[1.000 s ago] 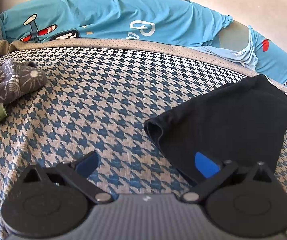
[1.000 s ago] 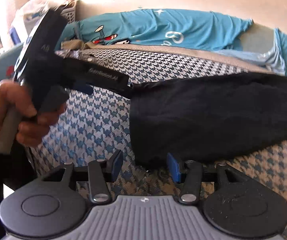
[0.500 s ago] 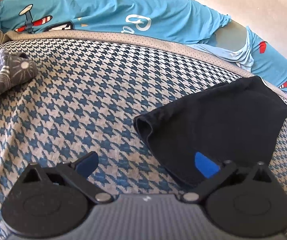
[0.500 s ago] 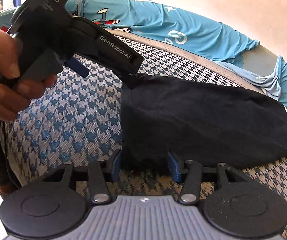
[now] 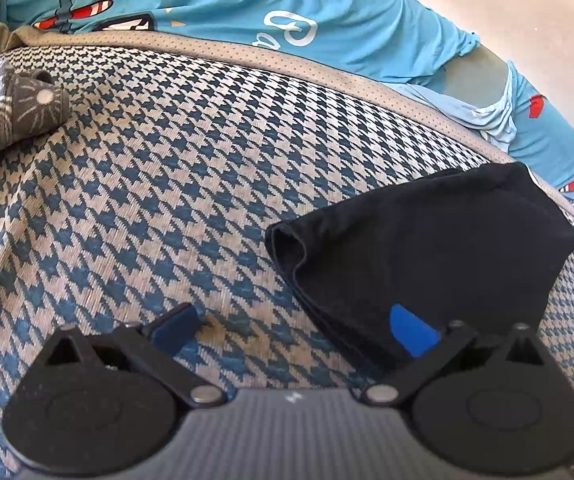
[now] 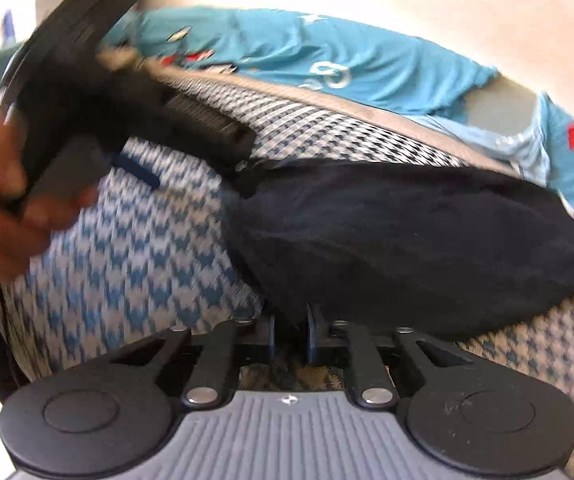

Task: Fold clothes

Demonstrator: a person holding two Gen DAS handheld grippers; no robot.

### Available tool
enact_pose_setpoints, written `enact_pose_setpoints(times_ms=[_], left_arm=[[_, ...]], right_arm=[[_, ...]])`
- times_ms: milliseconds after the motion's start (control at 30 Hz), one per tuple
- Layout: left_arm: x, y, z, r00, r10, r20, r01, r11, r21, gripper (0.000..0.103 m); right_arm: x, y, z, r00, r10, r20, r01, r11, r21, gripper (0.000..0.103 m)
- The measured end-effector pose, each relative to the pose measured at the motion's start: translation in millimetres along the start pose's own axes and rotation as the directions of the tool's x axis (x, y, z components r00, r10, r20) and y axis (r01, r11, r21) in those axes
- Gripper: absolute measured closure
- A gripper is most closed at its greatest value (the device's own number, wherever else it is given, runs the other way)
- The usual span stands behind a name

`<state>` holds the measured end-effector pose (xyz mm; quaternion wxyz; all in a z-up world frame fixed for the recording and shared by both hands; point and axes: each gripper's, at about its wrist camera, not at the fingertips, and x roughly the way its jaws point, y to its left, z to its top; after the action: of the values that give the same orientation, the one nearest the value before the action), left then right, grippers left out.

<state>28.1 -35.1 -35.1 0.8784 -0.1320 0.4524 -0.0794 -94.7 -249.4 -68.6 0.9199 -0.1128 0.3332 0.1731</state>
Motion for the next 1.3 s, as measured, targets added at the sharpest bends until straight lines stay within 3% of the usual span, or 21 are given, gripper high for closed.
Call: enact_pose_setpoints(times_ms=[200, 367, 833, 1167, 1233, 1300], left_arm=[[3, 5, 5, 0.997, -0.071, -0.019, 0.070, 0.995, -0.075, 0.000], [8, 6, 10, 0.989, -0.145, -0.039, 0.139, 0.981, -0.137, 0.000], [35, -1, 24, 0.949, -0.299, -0.100, 0.261, 0.922, -0.287, 0.000], [55, -20, 37, 0.945, -0.308, -0.108, 0.270, 0.923, -0.275, 0.000], [56, -24, 37, 0.946, -0.309, -0.102, 0.275, 0.926, -0.258, 0.002], [54, -25, 36, 0.946, -0.309, -0.096, 0.278, 0.929, -0.246, 0.018]], right_arm=[[-4, -29, 8, 0.998, 0.058, 0.028, -0.062, 0.980, 0.189, 0.089], [-7, -41, 10, 0.995, 0.090, 0.040, -0.097, 0.957, 0.274, 0.089], [-12, -53, 13, 0.993, 0.093, 0.066, -0.110, 0.935, 0.337, 0.089], [-13, -53, 18, 0.992, 0.104, 0.078, -0.125, 0.926, 0.356, 0.089], [-12, -53, 17, 0.992, 0.109, 0.071, -0.127, 0.927, 0.354, 0.089], [-10, -52, 17, 0.992, 0.112, 0.061, -0.127, 0.931, 0.343, 0.089]])
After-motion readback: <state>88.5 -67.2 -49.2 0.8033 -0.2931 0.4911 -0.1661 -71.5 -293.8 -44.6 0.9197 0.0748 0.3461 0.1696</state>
